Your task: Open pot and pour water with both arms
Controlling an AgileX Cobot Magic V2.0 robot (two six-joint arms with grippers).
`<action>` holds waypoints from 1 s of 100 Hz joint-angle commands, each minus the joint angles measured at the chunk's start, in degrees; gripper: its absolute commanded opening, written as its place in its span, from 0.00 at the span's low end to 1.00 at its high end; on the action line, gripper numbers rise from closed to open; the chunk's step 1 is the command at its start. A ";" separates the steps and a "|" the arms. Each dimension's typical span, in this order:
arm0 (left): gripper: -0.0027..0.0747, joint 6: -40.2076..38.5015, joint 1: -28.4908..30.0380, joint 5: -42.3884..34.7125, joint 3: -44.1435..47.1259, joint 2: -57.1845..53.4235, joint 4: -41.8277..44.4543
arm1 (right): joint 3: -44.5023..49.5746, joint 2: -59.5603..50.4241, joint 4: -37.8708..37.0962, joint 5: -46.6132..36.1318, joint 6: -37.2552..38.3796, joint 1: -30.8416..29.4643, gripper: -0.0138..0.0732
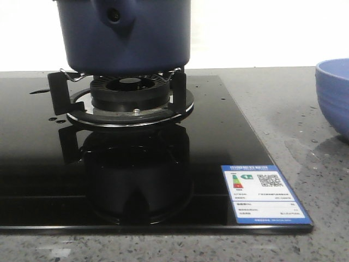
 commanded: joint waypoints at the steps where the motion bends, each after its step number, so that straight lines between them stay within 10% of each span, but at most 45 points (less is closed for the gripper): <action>1: 0.01 -4.00 1.45 -3.86 1.69 -2.47 2.37 | -1.23 0.79 0.10 -4.75 -0.60 0.08 0.09; 32: 0.01 -12.67 10.16 20.91 1.57 -6.09 8.43 | -1.23 0.79 0.10 -4.75 -0.60 0.08 0.09; 100: 0.01 -12.67 10.45 20.77 1.57 -6.09 8.22 | -1.23 0.79 0.10 -4.75 -0.60 0.08 0.09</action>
